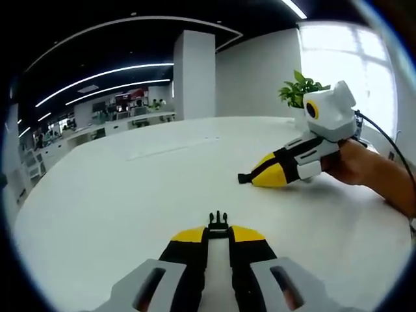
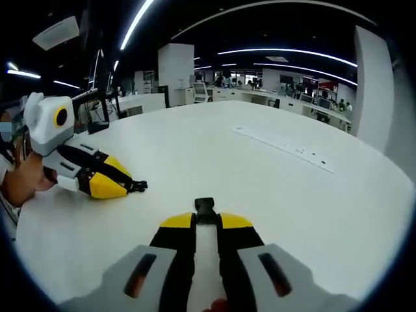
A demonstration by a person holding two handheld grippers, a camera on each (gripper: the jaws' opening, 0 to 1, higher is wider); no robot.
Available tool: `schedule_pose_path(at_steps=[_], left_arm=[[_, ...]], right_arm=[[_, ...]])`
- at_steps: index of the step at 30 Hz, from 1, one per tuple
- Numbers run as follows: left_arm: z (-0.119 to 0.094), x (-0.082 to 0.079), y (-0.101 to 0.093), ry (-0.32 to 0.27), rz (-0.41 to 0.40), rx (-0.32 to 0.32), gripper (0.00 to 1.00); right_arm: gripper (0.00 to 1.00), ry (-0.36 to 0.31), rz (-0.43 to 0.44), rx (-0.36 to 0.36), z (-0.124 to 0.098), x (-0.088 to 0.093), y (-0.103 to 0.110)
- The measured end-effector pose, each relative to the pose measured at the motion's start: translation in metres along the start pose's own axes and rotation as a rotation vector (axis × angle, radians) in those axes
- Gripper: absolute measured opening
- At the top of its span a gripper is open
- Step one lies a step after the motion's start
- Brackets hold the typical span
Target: Snap the two parts of the plastic buckle together until the buckle closes and remains connected.
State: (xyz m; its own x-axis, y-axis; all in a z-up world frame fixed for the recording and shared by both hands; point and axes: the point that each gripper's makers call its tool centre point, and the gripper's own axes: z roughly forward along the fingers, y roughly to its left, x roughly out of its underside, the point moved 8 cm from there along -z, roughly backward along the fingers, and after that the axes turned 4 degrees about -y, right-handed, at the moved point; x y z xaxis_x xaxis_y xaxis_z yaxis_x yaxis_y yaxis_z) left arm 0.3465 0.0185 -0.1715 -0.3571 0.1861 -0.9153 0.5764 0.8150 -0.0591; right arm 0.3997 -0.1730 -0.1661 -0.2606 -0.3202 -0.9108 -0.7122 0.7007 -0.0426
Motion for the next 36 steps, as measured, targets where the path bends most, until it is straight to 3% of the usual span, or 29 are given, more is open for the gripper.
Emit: schedule_pose_path(at_steps=[23,36], left_arm=[[-0.005,-0.004,-0.002,-0.013,0.004,0.011,0.11],[-0.028,-0.004,0.002,-0.009,0.012,0.018,0.11]], right_arm=[[0.12,-0.013,0.007,-0.010,-0.003,-0.005,0.002],[0.12,-0.051,0.049,-0.025,-0.017,-0.017,0.017]])
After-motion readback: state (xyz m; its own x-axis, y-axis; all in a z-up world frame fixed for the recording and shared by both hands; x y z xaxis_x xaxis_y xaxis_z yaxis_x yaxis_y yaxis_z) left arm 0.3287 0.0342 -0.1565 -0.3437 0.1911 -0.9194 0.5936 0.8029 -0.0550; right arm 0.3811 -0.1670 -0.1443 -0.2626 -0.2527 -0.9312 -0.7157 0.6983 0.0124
